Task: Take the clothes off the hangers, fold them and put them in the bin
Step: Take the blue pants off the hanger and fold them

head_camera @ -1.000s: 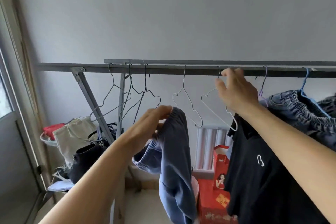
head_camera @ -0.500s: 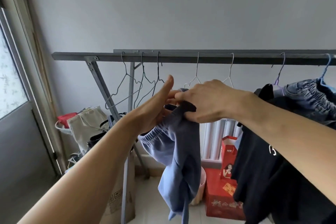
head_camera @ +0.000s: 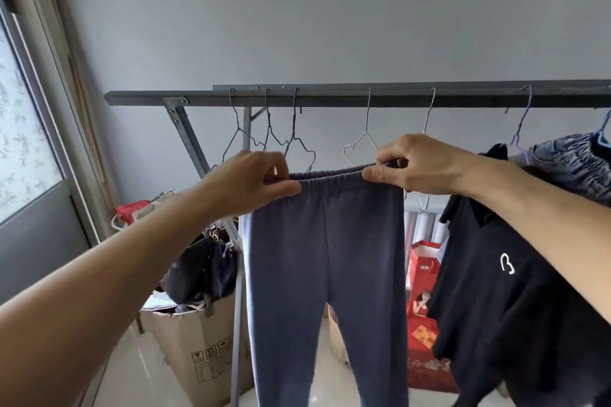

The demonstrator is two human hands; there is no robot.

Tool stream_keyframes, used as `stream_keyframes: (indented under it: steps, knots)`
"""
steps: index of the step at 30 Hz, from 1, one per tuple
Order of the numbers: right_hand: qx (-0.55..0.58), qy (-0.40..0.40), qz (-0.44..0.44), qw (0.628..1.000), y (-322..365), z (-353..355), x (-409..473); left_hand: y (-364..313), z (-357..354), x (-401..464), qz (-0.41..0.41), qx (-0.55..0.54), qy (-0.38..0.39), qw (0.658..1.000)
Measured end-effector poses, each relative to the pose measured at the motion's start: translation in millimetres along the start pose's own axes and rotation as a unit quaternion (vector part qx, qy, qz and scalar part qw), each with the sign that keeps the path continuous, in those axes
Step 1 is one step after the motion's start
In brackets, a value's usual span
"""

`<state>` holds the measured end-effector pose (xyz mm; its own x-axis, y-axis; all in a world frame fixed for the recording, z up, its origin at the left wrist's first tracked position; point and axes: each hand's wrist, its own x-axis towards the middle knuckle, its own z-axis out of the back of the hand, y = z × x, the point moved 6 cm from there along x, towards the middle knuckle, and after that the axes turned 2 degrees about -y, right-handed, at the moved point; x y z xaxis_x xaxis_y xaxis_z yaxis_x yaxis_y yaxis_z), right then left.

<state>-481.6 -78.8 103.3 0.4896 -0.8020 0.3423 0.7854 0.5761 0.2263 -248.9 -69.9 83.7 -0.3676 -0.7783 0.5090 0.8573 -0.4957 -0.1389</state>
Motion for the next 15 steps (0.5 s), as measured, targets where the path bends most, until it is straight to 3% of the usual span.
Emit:
stream_keyframes:
  steps: [5,13,15]
  knots:
    - [0.07,-0.09,0.036,0.993,12.5,-1.5,1.4,-10.7,6.3,3.8,0.073,0.165,-0.03,0.983]
    - [0.181,-0.162,0.022,0.97,22.7,-22.5,6.1,-19.0,2.8,14.6,0.107,0.212,-0.03,0.971]
    - [0.201,-0.188,0.003,0.961,21.6,-29.3,7.3,-8.7,-3.4,12.6,0.185,0.112,0.018,0.976]
